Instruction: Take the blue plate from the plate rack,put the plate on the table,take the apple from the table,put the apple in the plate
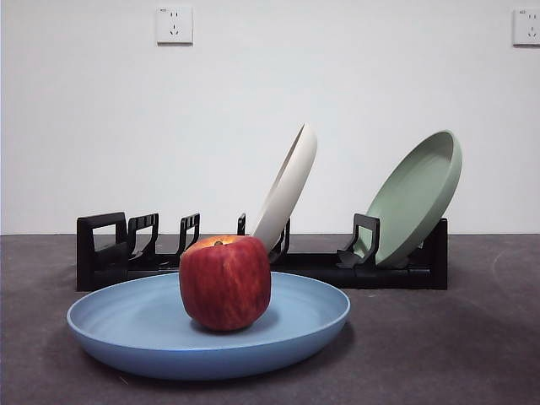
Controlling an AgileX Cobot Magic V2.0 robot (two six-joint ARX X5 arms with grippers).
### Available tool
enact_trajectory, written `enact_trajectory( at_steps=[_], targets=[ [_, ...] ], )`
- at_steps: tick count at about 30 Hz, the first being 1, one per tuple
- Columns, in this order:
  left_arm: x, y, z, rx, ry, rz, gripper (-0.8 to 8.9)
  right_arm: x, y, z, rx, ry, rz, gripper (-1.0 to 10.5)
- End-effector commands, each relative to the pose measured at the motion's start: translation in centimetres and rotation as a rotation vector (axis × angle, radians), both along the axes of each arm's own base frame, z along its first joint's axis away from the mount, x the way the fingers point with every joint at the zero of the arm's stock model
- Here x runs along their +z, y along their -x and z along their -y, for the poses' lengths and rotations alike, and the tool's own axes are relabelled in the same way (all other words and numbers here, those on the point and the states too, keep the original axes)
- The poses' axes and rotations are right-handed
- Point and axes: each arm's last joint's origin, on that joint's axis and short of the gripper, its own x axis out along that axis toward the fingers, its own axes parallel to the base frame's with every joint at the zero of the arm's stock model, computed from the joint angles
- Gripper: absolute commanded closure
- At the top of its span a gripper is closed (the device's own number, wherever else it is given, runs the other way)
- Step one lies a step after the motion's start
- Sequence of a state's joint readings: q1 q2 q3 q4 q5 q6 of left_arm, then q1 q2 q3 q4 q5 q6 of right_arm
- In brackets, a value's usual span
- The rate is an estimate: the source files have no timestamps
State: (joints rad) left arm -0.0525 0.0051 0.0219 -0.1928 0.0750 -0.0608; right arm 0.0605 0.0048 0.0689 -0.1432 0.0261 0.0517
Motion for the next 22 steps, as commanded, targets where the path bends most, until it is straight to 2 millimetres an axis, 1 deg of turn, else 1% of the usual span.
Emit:
enact_trajectory(
  at_steps=[1, 4, 8, 22],
  targets=[
    [-0.4, -0.1, 0.0, -0.005, -0.008, -0.006, 8.16, -0.6, 0.0, 0.0, -0.001, -0.021, -0.028, 9.5],
    [-0.4, -0.1, 0.0, -0.005, -0.008, -0.006, 8.16, -1.1, -0.1, 0.0, -0.002, -0.02, -0.045, 9.5],
    [-0.4, -0.1, 0.0, -0.005, -0.008, -0.006, 8.16, -2.5, -0.3, 0.0, -0.003, -0.018, -0.099, 9.5],
    [-0.4, -0.1, 0.0, -0.005, -0.008, -0.006, 8.16, -2.5, -0.4, 0.0, -0.006, -0.026, -0.102, 9.5]
  ],
)
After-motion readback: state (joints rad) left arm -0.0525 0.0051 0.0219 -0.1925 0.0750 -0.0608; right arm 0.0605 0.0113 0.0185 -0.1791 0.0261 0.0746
